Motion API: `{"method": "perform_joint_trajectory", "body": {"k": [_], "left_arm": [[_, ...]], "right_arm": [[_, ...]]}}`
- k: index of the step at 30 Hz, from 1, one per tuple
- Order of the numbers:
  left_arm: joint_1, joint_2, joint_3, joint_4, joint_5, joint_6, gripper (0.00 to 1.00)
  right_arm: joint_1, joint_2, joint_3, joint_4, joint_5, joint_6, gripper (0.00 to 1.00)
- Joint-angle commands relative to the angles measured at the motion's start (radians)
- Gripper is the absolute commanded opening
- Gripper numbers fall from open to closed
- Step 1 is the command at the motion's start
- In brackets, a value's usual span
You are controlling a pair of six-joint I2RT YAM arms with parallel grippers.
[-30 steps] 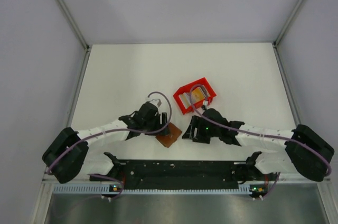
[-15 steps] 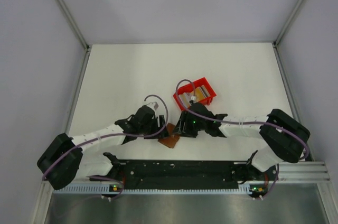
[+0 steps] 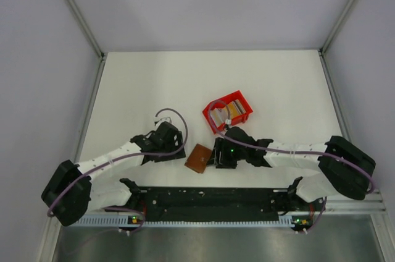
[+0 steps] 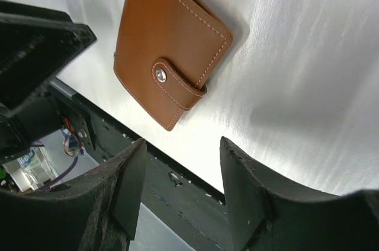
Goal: Put the credit cards into the card holder
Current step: Open the card holder at the center of the board.
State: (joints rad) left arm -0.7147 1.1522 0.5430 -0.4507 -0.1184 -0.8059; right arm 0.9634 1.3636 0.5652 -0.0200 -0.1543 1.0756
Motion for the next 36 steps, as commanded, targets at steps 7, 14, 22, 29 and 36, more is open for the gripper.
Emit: {"method": "perform_joint_trajectory", "body": {"k": [7,14,22,29,36], "left_arm": [[0.086,-0.060,0.032,-0.008,0.042,-0.026,0.82],[0.106,-0.085,0.054,-0.031,0.043,0.010,0.82],[0.106,-0.100,0.052,-0.014,0.071,0.072,0.80],[0.089,-0.071,0.003,0.165,0.292,0.146,0.80],[0.066,-0.003,-0.009,0.179,0.289,0.145,0.77]], "right_arm": [[0.124,0.176,0.105,0.156,-0.041,0.044,0.52],[0.136,0.316,0.235,0.209,-0.042,0.027,0.51],[0.136,0.149,0.185,0.120,-0.044,-0.155,0.54],[0.041,-0.027,0.085,0.049,-0.022,-0.255,0.54],[-0.041,0.026,0.128,0.046,-0.113,-0.362,0.45]]}}
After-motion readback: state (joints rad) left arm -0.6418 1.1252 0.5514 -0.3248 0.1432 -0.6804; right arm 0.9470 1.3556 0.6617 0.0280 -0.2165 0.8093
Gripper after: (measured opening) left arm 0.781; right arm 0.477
